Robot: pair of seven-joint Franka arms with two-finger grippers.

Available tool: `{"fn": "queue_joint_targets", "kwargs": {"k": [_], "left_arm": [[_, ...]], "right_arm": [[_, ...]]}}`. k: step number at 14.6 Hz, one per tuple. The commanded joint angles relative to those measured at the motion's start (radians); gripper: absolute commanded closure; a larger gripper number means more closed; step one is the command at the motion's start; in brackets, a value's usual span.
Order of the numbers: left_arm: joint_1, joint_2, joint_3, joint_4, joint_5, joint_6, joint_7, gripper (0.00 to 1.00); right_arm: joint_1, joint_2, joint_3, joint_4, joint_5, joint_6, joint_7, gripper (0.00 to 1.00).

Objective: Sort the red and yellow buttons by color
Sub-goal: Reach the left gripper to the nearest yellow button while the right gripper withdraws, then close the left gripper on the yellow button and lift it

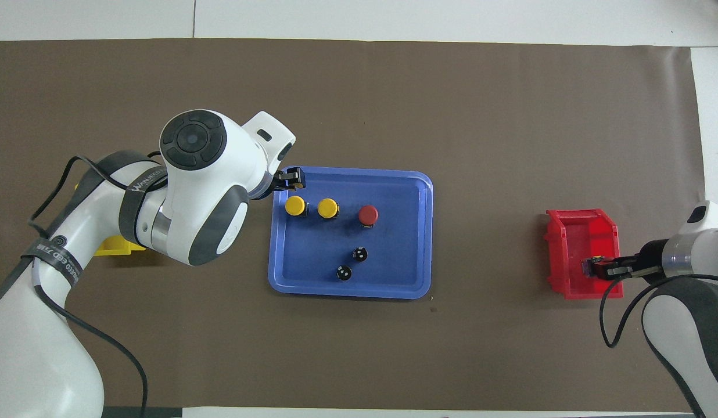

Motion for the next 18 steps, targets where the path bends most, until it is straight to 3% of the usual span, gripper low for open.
{"fn": "queue_joint_targets", "kwargs": {"k": [1, 6, 12, 16, 17, 18], "left_arm": [[-0.034, -0.026, 0.016, -0.048, -0.014, 0.041, -0.033, 0.16], [-0.067, -0.031, 0.014, -0.077, -0.014, 0.057, -0.063, 0.16], [-0.068, -0.04, 0.014, -0.11, -0.015, 0.08, -0.08, 0.27], [-0.088, -0.029, 0.014, -0.115, -0.015, 0.095, -0.096, 0.28], [-0.096, -0.028, 0.014, -0.118, -0.015, 0.106, -0.1, 0.28], [-0.097, -0.029, 0.014, -0.117, -0.015, 0.103, -0.101, 0.28]], "right_arm": [[-0.014, 0.006, 0.012, -0.037, 0.013, 0.045, -0.016, 0.82], [-0.006, 0.042, 0.012, -0.072, 0.013, 0.095, 0.003, 0.82], [-0.003, 0.046, 0.013, -0.1, 0.013, 0.128, 0.007, 0.81], [-0.003, 0.044, 0.013, -0.1, 0.013, 0.128, 0.009, 0.75], [-0.003, 0.044, 0.013, -0.1, 0.011, 0.128, 0.009, 0.71], [-0.003, 0.044, 0.013, -0.1, 0.011, 0.128, 0.009, 0.57]]}}
